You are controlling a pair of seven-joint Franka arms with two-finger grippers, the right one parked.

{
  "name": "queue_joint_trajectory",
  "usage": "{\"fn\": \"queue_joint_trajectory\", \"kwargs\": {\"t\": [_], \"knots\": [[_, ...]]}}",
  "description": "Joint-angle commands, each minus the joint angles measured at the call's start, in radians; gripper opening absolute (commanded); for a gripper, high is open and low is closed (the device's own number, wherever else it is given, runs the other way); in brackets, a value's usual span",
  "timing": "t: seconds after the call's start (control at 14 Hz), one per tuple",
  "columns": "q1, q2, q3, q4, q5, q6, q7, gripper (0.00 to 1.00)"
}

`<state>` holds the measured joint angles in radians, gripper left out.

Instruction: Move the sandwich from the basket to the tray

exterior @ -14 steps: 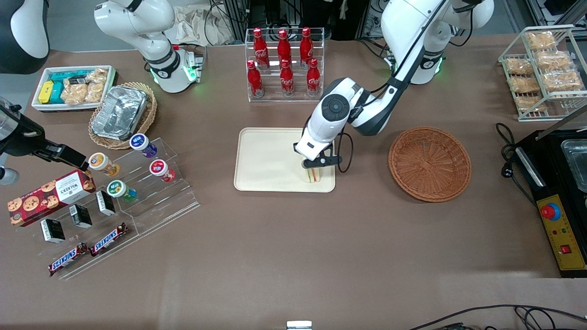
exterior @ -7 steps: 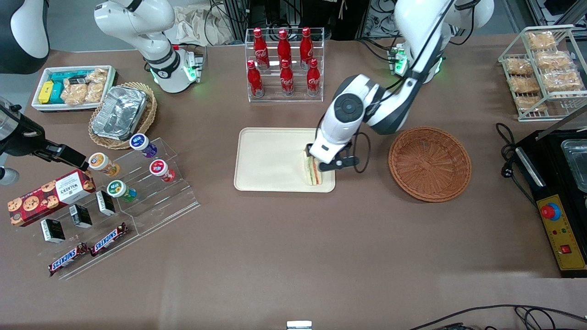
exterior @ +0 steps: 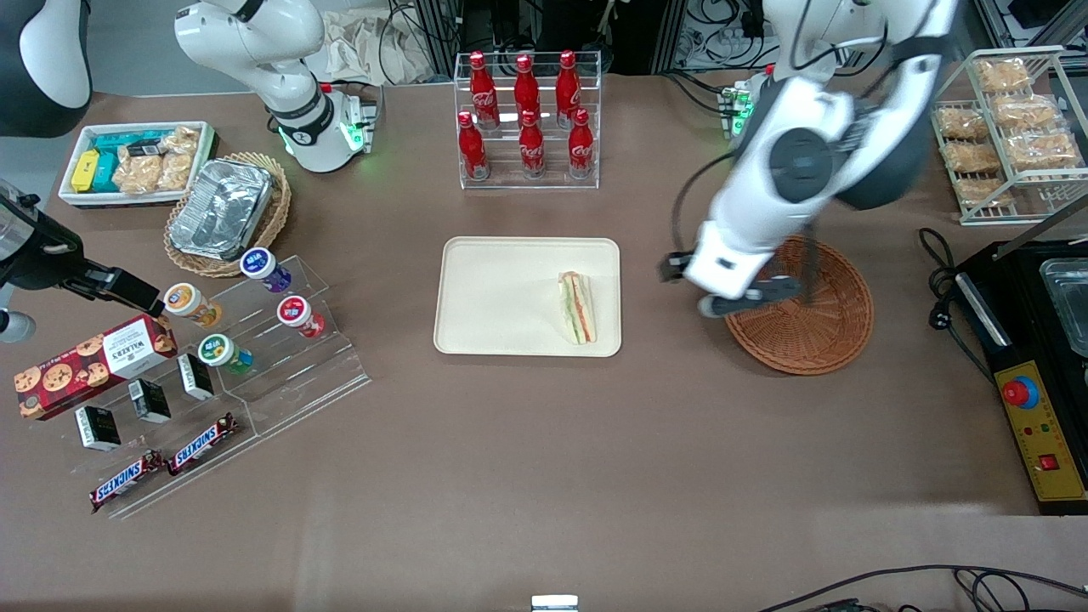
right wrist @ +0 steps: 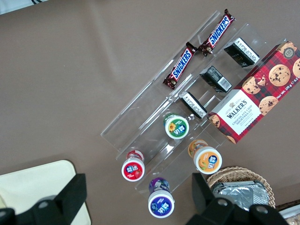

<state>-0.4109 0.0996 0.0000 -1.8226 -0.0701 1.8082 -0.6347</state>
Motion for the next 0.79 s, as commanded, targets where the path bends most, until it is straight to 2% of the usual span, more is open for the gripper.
{"fn": "queue_joint_trajectory", "kwargs": {"t": [0.0, 0.29, 0.5, 0.71], "knots": [[0.085, -0.066, 0.0, -0.003, 0.108, -0.058, 0.107, 0.99], [0.26, -0.147, -0.002, 0.006, 0.099, -0.141, 0.416, 0.99], [0.362, -0.155, 0.0, 0.092, 0.105, -0.222, 0.605, 0.99], [0.392, -0.144, 0.0, 0.149, 0.084, -0.242, 0.601, 0.99]]}}
